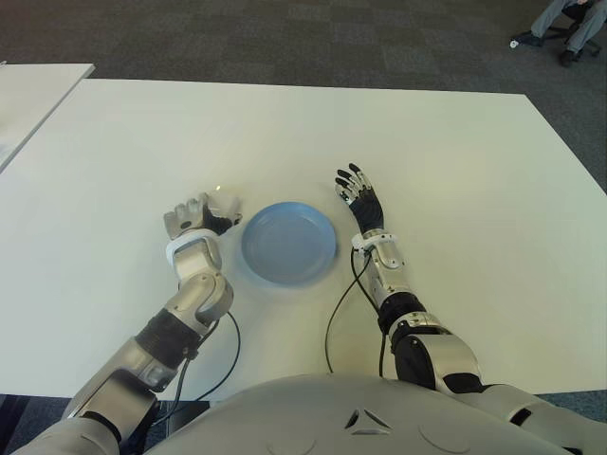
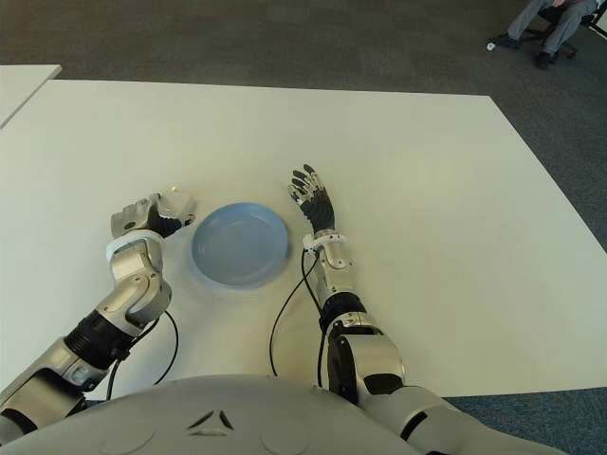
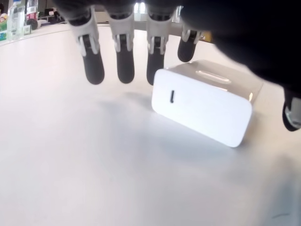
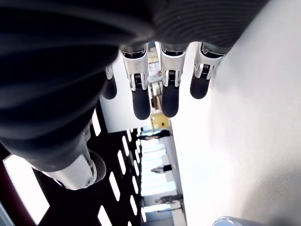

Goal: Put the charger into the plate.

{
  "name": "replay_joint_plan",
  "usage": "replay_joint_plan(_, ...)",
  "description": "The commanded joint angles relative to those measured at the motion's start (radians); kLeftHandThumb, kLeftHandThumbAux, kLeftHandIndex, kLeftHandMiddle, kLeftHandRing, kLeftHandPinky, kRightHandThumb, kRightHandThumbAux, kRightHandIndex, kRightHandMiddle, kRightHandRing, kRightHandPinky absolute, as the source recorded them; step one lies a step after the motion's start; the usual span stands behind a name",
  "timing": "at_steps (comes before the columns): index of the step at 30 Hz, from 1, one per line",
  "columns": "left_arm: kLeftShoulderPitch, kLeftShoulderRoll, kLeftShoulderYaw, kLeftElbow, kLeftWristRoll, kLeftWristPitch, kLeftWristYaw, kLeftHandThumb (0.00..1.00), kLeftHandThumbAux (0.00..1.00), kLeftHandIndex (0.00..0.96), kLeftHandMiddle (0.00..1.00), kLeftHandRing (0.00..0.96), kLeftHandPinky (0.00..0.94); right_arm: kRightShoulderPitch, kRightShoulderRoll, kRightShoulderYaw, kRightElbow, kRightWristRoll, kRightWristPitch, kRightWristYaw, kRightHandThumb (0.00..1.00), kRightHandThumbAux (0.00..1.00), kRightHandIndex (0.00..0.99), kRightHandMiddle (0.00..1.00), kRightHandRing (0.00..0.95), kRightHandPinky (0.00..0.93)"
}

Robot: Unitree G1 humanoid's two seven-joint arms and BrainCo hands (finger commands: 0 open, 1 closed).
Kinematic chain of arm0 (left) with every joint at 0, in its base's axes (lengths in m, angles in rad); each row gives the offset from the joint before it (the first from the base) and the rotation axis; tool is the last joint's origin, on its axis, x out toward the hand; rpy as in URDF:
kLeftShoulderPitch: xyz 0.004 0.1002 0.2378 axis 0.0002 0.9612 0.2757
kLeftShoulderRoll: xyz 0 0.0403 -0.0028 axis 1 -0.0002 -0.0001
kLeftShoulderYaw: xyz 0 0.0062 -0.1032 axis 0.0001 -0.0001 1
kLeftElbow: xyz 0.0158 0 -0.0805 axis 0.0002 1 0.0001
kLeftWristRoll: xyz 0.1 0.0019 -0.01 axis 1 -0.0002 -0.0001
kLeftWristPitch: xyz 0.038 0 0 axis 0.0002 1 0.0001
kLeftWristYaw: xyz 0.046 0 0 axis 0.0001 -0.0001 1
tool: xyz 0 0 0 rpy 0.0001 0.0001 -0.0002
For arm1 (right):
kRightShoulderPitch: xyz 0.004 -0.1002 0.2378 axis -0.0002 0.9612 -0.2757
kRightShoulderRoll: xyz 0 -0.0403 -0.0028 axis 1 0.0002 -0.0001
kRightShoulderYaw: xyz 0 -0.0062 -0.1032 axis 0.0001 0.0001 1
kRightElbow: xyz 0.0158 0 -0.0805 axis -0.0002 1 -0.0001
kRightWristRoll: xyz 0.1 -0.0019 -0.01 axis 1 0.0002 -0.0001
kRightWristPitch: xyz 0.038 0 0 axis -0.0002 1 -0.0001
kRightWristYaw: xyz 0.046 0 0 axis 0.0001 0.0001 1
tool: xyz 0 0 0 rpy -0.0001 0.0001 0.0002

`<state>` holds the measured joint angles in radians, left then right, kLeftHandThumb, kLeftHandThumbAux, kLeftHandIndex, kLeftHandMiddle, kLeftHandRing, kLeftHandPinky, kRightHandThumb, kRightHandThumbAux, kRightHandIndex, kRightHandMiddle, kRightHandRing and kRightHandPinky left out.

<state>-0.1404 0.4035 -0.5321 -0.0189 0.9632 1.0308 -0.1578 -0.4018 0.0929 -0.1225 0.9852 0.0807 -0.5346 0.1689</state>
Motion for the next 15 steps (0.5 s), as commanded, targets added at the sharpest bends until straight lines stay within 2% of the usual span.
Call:
replay_joint_plan(1, -0.011, -0.013, -0.011, 0.042, 0.01, -0.007, -0.019, 0.373, 0.312, 0.097, 0.811, 0.817, 0.847, 0.033, 0.002, 0.003, 0.024, 0.0, 0.028, -0.007, 0.053, 0.699, 0.075, 0.198, 0.153, 0.1)
replay_joint_plan(6, -0.019, -0.03, -0.006, 0.075, 0.01, -0.009, -0.015, 0.335, 0.32, 0.081, 0.813, 0.816, 0.841, 0.032, 0.001, 0.004, 0.024, 0.0, 0.031, -0.009, 0.05, 0.701, 0.071, 0.196, 0.152, 0.1)
replay_joint_plan(10, -0.024, -0.039, -0.003, 0.1, 0.01, -0.014, -0.009, 0.299, 0.312, 0.074, 0.786, 0.787, 0.773, 0.031, 0.001, 0.004, 0.026, 0.001, 0.032, -0.009, 0.051, 0.701, 0.072, 0.198, 0.153, 0.102)
replay_joint_plan(15, -0.025, -0.045, -0.002, 0.113, 0.015, -0.018, -0.008, 0.256, 0.304, 0.059, 0.693, 0.715, 0.656, 0.033, -0.001, 0.004, 0.025, 0.002, 0.03, -0.008, 0.052, 0.701, 0.075, 0.2, 0.155, 0.101)
